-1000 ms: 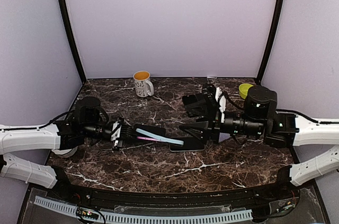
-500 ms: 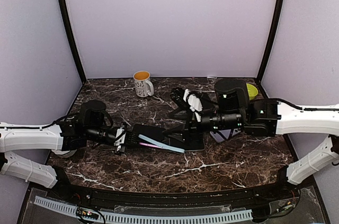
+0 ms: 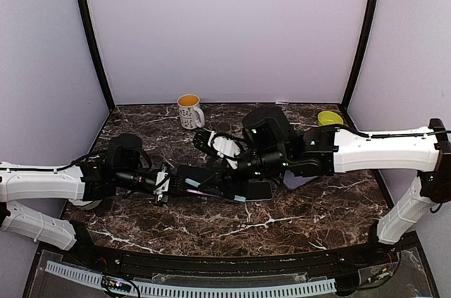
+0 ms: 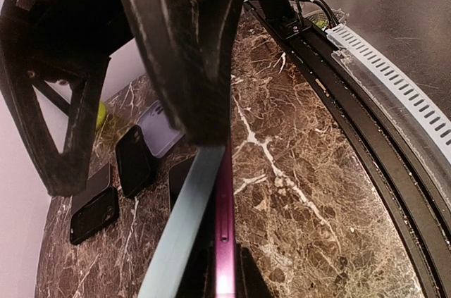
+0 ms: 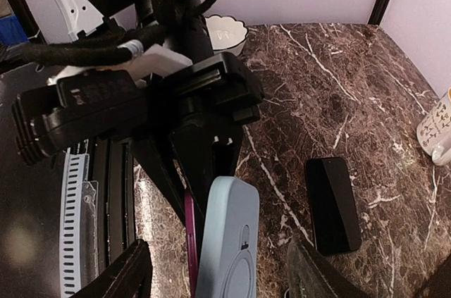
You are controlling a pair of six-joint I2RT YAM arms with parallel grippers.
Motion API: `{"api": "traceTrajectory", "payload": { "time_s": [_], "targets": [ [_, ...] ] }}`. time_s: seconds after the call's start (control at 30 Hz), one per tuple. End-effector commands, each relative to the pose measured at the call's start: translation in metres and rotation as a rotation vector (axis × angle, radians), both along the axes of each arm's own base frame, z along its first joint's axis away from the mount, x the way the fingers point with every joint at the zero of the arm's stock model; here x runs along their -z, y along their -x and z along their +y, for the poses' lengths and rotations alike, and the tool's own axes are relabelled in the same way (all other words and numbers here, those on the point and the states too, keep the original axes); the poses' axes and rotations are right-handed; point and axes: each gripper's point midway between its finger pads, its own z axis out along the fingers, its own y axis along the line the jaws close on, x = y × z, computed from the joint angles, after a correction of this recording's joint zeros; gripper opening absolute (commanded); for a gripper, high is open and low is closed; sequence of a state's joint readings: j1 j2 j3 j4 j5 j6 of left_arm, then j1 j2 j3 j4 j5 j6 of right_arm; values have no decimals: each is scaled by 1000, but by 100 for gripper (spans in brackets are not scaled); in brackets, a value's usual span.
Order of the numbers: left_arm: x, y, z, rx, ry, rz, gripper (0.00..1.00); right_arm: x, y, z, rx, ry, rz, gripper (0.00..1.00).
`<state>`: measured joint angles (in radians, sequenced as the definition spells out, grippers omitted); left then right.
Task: Take the phone out of the phone case
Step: Remove the phone case from the phone.
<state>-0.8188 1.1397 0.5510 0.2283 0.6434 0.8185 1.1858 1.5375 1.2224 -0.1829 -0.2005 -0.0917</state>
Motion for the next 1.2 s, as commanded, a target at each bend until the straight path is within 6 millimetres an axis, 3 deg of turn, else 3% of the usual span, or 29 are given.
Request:
{"api": "traceTrajectory", "payload": {
  "time_s": [0.0,0.4,0.77,0.93,1.17],
  "targets": [
    [-26,-2,-8,19,60,-52,0,-9,-3,14,-2,-14,-28,64],
    [-26,-3,-8,11,55,-49,0,10,-6,34,4,17,-14,55],
    [-25,-1,-8,16,55,-48,0,19,-15,36,49,30,-36,34],
    [-25,-1,-8,17,54,-50,0,16,-10,36,36,-2,-15,34],
    [-26,-1,-8,13,59,-50,0,45,-9,34,30,122,-27,37]
  ]
}}
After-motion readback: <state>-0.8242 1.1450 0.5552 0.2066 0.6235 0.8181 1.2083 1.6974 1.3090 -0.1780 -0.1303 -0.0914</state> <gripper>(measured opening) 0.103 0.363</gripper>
